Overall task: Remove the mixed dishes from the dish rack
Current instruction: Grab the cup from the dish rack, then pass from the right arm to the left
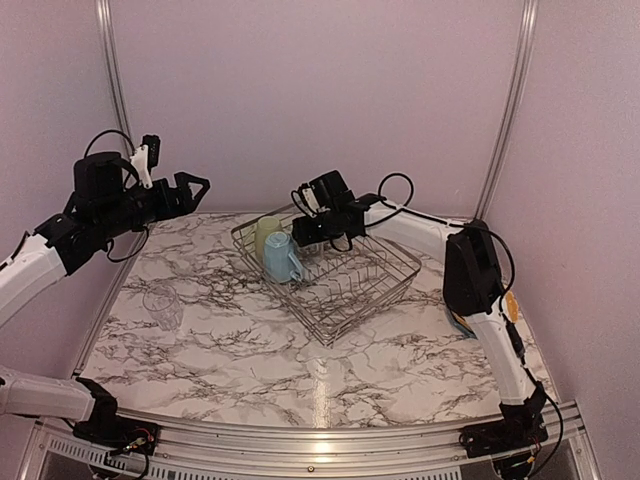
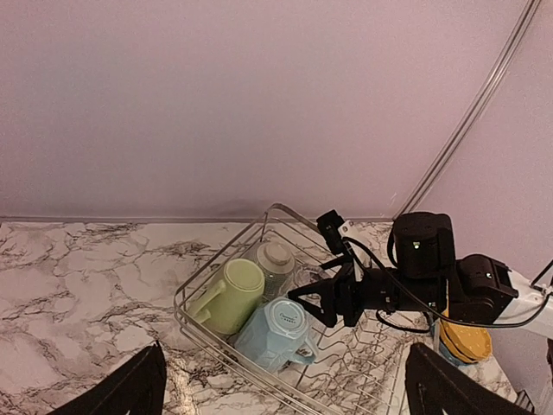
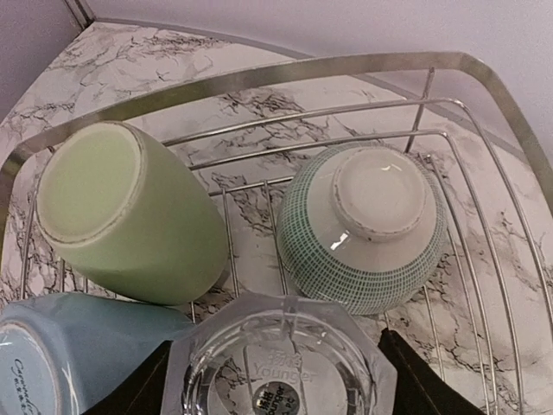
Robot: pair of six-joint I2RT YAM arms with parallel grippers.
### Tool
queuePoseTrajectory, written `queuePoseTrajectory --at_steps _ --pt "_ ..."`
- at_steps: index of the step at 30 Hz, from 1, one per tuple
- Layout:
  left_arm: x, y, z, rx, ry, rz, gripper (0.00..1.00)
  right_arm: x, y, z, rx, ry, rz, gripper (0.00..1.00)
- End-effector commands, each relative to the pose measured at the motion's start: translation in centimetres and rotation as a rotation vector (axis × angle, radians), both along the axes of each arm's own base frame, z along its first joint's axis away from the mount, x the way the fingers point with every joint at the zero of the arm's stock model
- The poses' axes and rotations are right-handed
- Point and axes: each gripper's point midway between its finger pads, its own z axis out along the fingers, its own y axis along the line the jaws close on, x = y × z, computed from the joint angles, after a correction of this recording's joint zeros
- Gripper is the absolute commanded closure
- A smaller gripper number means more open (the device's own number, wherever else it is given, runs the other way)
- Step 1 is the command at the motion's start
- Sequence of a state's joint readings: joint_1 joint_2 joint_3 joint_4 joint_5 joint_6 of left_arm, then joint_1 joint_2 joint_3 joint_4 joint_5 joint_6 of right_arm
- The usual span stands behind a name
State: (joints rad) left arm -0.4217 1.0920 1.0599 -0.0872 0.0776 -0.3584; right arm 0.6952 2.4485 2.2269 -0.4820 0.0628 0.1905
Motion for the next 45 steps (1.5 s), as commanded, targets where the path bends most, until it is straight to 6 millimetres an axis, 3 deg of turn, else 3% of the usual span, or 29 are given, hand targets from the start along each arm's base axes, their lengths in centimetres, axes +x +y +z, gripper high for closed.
queuePoseTrajectory --at_steps 1,6,11,15,19,23,24,27,30,34,39,45 --pt "0.8 -0.1 -1.4 0.02 0.043 0.016 0.01 0.0 -1.1 10.7 0.109 -0.162 -0.025 0.45" --pt "1.7 -0.6 -3.0 0.035 0.105 0.012 0.01 -1.6 -2.4 14.7 0.158 -0.213 -0.035 0.45" --pt "2.1 -1.5 -4.1 0.036 0.137 -0.023 0.01 -4.4 -3.8 17.1 0.284 -0.227 -0.012 0.45" --pt "2.2 -2.3 -4.9 0.007 0.174 -0.054 0.01 -7.9 -4.4 19.6 0.528 -0.202 0.093 0.45" --pt "1.7 -5.1 -5.4 -0.119 0.224 -0.185 0.01 -11.2 -5.5 22.2 0.819 -0.179 0.219 0.44" --pt "0.7 -8.0 -3.9 -0.312 0.272 -0.339 0.01 -13.6 -5.6 23.5 0.973 -0.132 0.299 0.44" --pt "0.3 -8.5 -2.7 -0.402 0.271 -0.376 0.01 -14.2 -5.6 23.8 1.013 -0.122 0.325 0.44" --pt "-1.5 -9.8 -0.8 -0.613 0.282 -0.485 0.01 -15.2 -5.4 24.1 1.094 -0.091 0.378 0.44" --pt "-3.2 -11.0 -0.5 -0.731 0.305 -0.546 0.01 -15.7 -4.5 23.9 1.156 -0.055 0.423 0.44" --pt "-4.3 -12.6 -1.5 -0.773 0.352 -0.556 0.01 -16.9 -2.7 24.1 1.227 -0.017 0.505 0.45" --pt "-5.2 -13.9 -0.8 -0.837 0.36 -0.614 0.03 -18.0 -0.2 22.9 1.25 0.053 0.564 0.45" --pt "-5.1 -14.9 -0.7 -0.856 0.367 -0.627 0.06 -19.2 1.5 21.8 1.265 0.11 0.611 0.45"
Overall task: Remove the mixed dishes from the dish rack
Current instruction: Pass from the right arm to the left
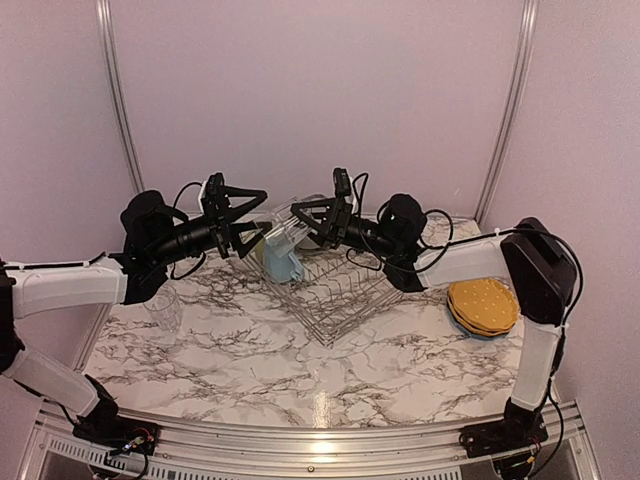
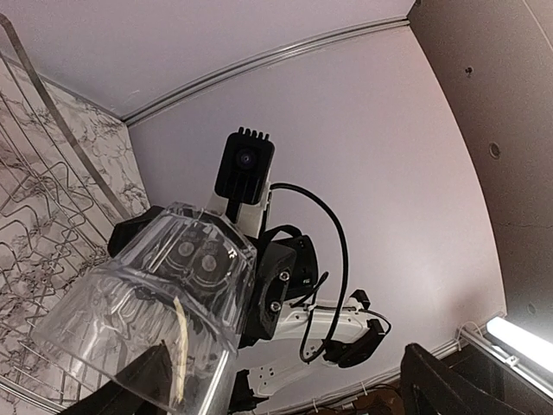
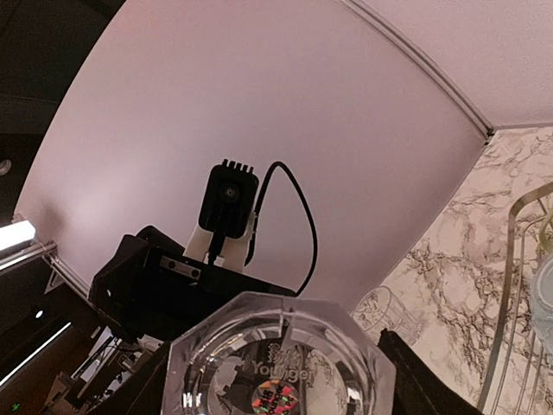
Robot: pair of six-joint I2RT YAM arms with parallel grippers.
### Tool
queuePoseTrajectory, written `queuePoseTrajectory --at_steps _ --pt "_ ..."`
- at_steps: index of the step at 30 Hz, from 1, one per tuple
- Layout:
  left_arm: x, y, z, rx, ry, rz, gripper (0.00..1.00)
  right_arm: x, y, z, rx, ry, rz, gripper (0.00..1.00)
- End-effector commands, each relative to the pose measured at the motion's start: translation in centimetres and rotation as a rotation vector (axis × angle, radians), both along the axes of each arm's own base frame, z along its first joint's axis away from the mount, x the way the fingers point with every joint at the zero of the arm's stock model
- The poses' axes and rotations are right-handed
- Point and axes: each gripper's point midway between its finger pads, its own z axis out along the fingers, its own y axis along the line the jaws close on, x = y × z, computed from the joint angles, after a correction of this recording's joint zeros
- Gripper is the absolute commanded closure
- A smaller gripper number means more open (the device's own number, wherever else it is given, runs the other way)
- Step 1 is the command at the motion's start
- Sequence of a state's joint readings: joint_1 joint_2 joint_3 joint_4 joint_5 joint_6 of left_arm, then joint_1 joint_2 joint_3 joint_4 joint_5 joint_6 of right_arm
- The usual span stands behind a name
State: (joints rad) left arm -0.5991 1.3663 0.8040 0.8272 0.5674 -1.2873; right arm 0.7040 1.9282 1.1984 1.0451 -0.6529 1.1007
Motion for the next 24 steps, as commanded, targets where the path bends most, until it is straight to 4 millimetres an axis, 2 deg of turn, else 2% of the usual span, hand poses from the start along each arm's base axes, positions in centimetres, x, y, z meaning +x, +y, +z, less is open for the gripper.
queuePoseTrajectory --at_steps 1,8,18,24 --pt "0.0 -0.6 1.1 -0.052 -0.013 -0.012 0.08 -1.9 0.6 3.7 0.102 -0.076 0.067 0.45" --pt "0.5 -0.6 1.0 -0.117 0.04 0.002 0.3 -2.4 0.7 3.3 0.111 -0.069 0.077 0.45" --pt "0.0 -1.0 1.3 -0.204 0.088 -0.02 0.64 -2.4 0.4 2.9 0.109 -0.074 0.053 0.46" --pt "-0.2 -1.2 1.4 -0.211 0.094 -0.017 0.94 -2.1 0.3 2.4 0.072 -0.083 0.018 0.45"
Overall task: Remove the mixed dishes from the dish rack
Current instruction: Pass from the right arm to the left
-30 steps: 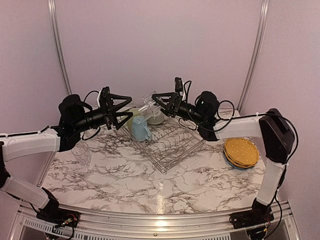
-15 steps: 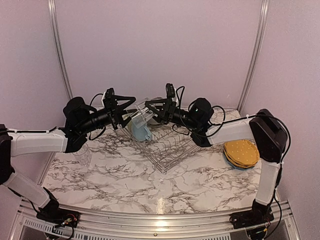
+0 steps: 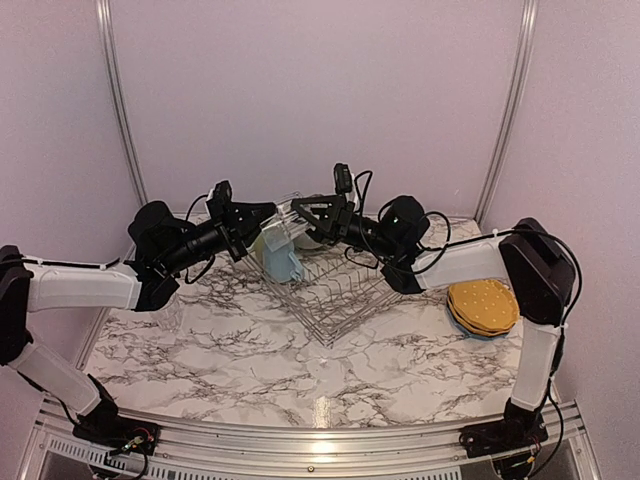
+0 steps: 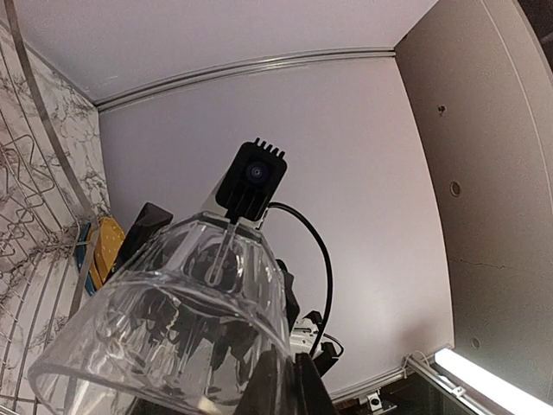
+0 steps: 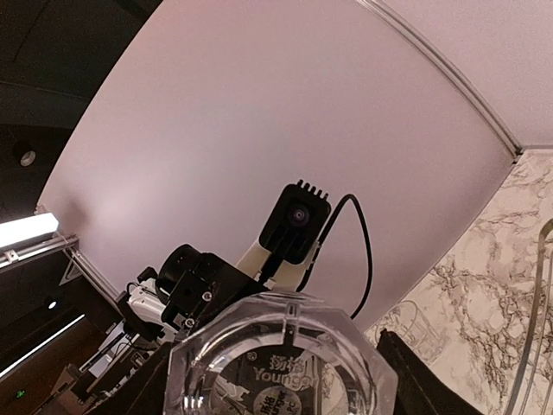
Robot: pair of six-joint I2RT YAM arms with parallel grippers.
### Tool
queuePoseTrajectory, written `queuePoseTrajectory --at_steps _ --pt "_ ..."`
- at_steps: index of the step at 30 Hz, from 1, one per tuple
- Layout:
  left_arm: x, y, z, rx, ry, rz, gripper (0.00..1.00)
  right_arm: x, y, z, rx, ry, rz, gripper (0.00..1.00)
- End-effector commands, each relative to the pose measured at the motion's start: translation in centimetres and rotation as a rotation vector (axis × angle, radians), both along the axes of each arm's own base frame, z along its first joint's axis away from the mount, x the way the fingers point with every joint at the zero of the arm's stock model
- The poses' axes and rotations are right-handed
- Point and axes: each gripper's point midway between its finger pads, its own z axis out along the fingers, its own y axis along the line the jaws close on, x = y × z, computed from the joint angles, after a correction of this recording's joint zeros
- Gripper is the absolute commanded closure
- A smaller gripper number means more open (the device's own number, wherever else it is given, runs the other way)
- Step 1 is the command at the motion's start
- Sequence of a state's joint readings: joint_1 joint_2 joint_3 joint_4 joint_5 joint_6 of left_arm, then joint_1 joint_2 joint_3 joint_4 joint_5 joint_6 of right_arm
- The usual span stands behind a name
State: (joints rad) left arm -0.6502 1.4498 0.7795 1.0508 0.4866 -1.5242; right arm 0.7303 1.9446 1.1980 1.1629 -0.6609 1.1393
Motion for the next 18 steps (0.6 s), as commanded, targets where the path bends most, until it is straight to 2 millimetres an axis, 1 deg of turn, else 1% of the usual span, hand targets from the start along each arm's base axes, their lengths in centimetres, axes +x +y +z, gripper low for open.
queuePoseTrajectory --at_steps 1,3,5,6,8,9,12,17,18 --pt "-0.3 0.1 0.8 -0.031 -0.035 0.007 0.98 -0.4 -0.2 1.0 -0.002 -0.041 -0.031 0.45" --pt "-0.2 0.0 0.5 -0.016 -0.032 0.011 1.0 -0.4 -0.2 0.9 -0.012 -0.042 -0.035 0.42" --pt "-0.1 0.0 0.2 0.007 -0.038 0.015 1.0 -0.3 -0.4 0.8 -0.017 -0.045 -0.042 0.36" --pt "-0.1 0.0 0.1 0.024 -0.044 0.019 1.0 -0.4 -0.5 0.9 -0.018 -0.051 -0.046 0.31" --pt "0.1 0.0 -0.3 0.076 -0.06 0.028 1.0 -0.3 -0.8 0.9 -0.025 -0.054 -0.064 0.2" --pt "0.2 0.1 -0.9 0.118 -0.051 0.035 1.0 -0.3 -1.0 0.8 -0.032 -0.058 -0.072 0.14" --pt "0.6 0.9 -1.9 0.229 -0.074 0.073 1.0 0.3 -2.0 0.5 -0.059 -0.056 -0.114 0.02" --pt "1.3 4.6 -2.7 0.42 -0.09 0.182 1.0 2.0 -4.2 -0.9 -0.116 -0.026 -0.187 0.01" --pt "1.5 5.4 -3.2 0.489 -0.088 0.206 1.0 2.3 -4.7 -1.1 -0.122 -0.019 -0.199 0.02"
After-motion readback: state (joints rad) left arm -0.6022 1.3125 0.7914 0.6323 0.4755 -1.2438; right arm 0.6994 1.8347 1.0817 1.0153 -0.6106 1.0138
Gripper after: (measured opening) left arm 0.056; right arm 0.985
